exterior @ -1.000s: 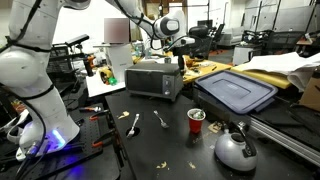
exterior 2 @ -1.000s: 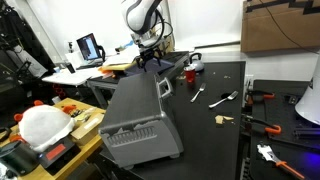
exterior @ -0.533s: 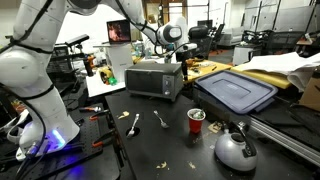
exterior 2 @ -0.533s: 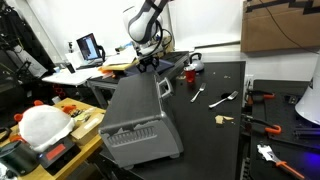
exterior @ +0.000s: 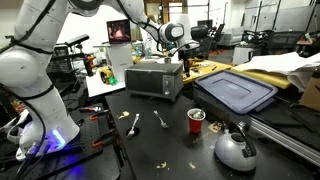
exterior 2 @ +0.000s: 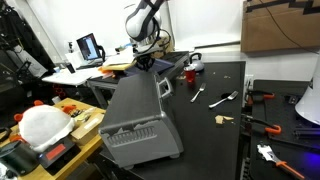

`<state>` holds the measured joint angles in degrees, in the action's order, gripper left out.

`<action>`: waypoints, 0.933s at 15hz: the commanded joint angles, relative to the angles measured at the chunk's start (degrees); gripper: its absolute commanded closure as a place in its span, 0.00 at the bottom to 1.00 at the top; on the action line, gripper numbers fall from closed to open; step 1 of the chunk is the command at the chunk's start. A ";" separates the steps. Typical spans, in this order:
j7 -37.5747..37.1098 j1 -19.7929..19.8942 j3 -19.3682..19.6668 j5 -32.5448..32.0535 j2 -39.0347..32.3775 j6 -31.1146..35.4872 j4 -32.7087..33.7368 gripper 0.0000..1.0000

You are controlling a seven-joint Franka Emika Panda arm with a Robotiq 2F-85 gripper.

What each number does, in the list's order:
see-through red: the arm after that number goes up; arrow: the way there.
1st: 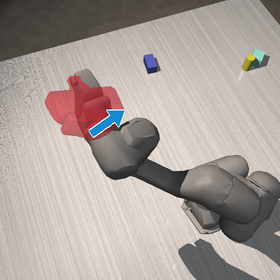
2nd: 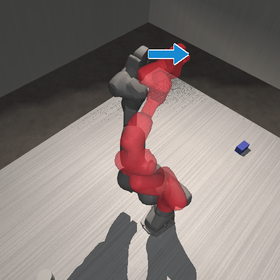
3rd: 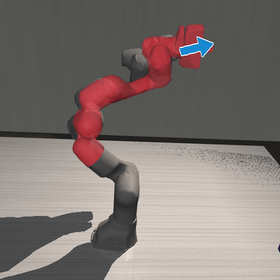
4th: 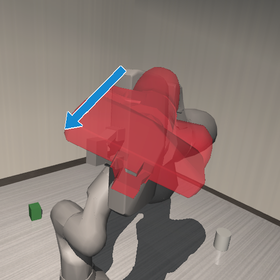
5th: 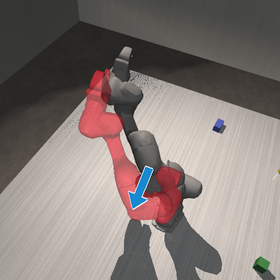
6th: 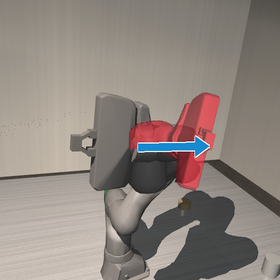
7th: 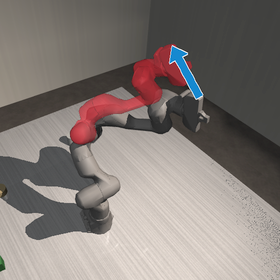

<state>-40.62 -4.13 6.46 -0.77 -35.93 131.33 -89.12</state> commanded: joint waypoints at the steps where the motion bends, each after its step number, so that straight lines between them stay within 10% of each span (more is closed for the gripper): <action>1: 3.69 2.27 -2.74 5.97 1.12 -2.48 0.92 1.00; 14: 22.28 5.75 -6.04 13.35 1.75 -18.92 4.02 1.00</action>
<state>-22.99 0.08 1.74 10.80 -35.16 118.31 -86.24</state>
